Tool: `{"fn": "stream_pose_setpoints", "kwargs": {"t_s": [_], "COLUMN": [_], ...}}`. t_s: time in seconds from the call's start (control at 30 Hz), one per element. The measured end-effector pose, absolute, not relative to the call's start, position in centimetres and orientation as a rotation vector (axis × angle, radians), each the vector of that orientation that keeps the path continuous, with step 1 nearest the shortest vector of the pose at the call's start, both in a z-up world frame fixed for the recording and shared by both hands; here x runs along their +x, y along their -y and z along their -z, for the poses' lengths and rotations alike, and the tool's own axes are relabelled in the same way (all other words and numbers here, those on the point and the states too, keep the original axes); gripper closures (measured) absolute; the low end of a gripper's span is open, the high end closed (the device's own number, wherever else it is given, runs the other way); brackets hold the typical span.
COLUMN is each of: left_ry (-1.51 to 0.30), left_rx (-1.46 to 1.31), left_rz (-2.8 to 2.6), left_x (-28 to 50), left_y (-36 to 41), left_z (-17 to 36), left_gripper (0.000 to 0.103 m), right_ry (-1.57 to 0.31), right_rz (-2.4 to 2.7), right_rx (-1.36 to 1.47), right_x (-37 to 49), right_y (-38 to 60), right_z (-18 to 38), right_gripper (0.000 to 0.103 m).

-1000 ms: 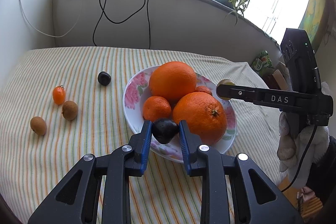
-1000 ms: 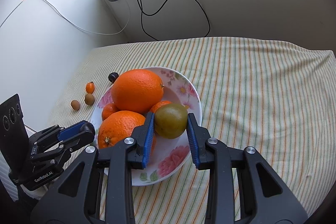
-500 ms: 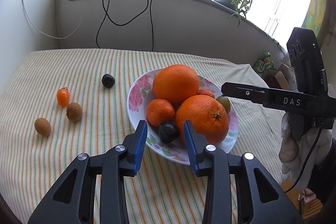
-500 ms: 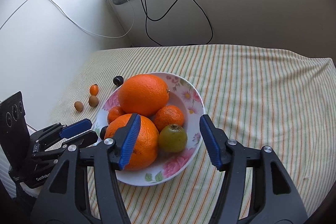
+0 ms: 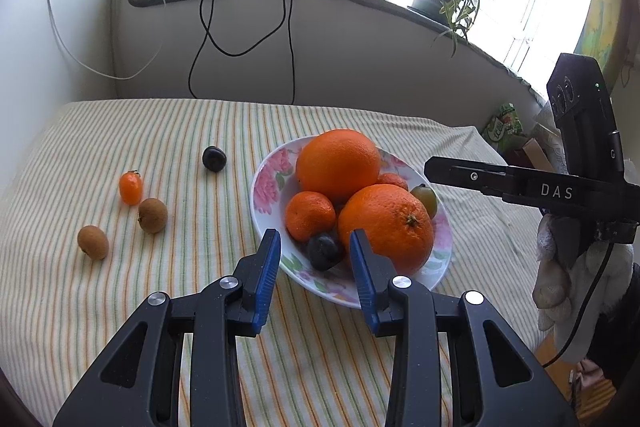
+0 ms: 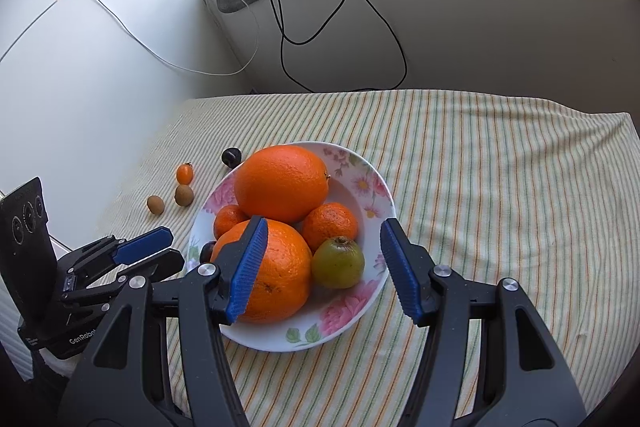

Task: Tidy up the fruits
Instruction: 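Lift both tools away from the plate, then move the right tool toward a brown kiwi while the left tool approaches the other kiwi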

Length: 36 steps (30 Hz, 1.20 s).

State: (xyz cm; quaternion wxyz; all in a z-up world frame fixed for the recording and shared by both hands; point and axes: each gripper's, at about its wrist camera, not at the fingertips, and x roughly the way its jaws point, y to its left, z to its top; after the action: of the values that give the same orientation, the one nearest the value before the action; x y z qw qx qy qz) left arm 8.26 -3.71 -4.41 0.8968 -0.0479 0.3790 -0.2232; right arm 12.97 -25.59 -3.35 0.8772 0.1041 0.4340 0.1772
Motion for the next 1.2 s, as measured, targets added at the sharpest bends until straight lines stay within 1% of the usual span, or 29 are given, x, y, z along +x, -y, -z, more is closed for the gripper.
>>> {"fn": "stream_pose_setpoints", "kwargs": {"t_s": [0.43,1.2], "left_ry": [-0.773,-0.769], "left_rx": [-0.099,-0.134], "left_rz": [0.413,0.246], "left_x": [7.6,7.6], "left_y": [1.6,-7.0], "left_z": [4.3,5.6], "left_gripper": [0.069,0.069], "right_ry": [-0.863,-0.849], "right_rz": [-0.409,-0.571], "right_rx": [0.179,0.056], "right_x": [12.7,13.6], "right_y": [23.3,14.7], "right_z": [1.6,0.7], "right_gripper": [0.042,0.042]}}
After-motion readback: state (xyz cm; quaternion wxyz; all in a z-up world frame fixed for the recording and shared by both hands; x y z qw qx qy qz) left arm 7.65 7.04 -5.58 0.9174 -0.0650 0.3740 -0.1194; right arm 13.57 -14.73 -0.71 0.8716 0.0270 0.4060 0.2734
